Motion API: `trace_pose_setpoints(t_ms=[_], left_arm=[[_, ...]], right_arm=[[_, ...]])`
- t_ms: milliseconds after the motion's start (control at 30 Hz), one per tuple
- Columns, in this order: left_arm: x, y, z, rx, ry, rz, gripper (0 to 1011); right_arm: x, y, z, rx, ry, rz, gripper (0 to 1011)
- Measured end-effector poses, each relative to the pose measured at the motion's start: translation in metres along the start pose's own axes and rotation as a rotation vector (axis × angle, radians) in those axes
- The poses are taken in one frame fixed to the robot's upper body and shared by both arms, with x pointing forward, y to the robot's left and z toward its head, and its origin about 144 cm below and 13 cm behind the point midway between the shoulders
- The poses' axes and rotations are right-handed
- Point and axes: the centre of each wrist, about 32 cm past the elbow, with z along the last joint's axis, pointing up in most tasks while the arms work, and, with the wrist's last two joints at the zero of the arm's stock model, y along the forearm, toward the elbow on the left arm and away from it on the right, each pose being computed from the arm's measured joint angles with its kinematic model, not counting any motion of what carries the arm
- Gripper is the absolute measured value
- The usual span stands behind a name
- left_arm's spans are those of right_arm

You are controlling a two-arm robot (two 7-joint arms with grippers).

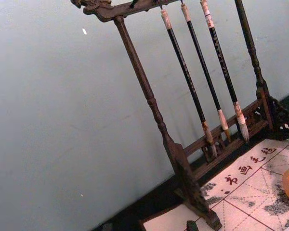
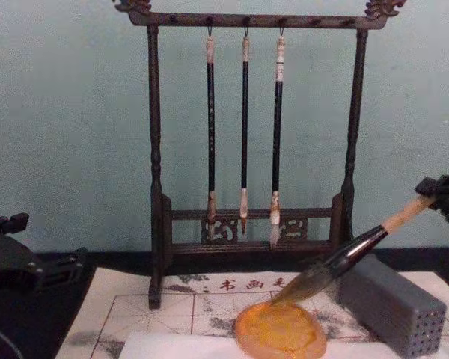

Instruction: Pick up the brush from the inkstone, write on the paper, then place the brush back to its original position.

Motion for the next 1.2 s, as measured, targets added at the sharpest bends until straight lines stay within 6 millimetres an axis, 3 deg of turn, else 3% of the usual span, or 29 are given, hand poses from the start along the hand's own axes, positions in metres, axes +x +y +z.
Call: trace_pose_setpoints(t_ms=[1200], left_arm=[[0.0,0.0,0.0,0.0,0.0,0.0,1001]], right_arm=[[0.011,0.027,-0.016,-0.012,0.069,-0.07,182]])
